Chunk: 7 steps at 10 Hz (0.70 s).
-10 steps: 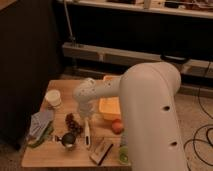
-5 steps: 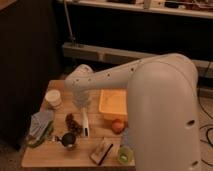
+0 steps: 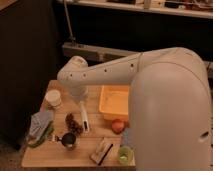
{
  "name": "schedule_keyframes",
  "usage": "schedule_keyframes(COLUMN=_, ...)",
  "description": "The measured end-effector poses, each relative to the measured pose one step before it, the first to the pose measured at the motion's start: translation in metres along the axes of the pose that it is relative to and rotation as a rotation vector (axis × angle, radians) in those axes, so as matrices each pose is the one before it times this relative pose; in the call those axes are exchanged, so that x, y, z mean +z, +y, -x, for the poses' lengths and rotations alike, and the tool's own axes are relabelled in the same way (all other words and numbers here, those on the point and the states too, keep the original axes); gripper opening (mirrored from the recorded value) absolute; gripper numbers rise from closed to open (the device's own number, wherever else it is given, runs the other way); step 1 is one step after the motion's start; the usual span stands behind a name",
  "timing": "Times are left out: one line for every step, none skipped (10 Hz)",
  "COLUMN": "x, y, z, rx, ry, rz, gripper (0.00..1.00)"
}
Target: Place brush in tray
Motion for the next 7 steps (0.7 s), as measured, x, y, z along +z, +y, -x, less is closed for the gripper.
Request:
schedule_keyframes(x=-0.00107, y=-0.00139, z=0.00239, rx=-0.00249, ry=-0.00038, rz=0.00642, gripper=0.0)
schedule_keyframes(x=-0.00093, y=-0.00183, z=0.0005, rx=0.00362, ry=0.00382, rz=0.00761, gripper=0.0)
schedule_keyframes(x=-0.00128, y=-0.00221, z=0.00099, rx=0.00476, ry=0.0012, rz=0.01001, gripper=0.0)
schedule_keyframes(x=-0.01075, y=-0.04199, z=0.00671, rx=0.06454, ry=-0.00385, rz=0.01419, gripper=0.0)
schedule_keyframes(x=-0.00732, y=-0.02824, z=-0.00233, rx=0.03937, ry=0.0018, rz=-0.01386, gripper=0.0)
schedule_keyframes(x=-0.00611, y=-0.02719, z=-0.00313, rx=0.03565, ry=0.00126, rz=-0.02115, gripper=0.0)
schedule_keyframes(x=-0.00614, y=-0.03121, z=-0.00426, rx=0.04176, ry=0.00255, rz=-0.02734, gripper=0.0)
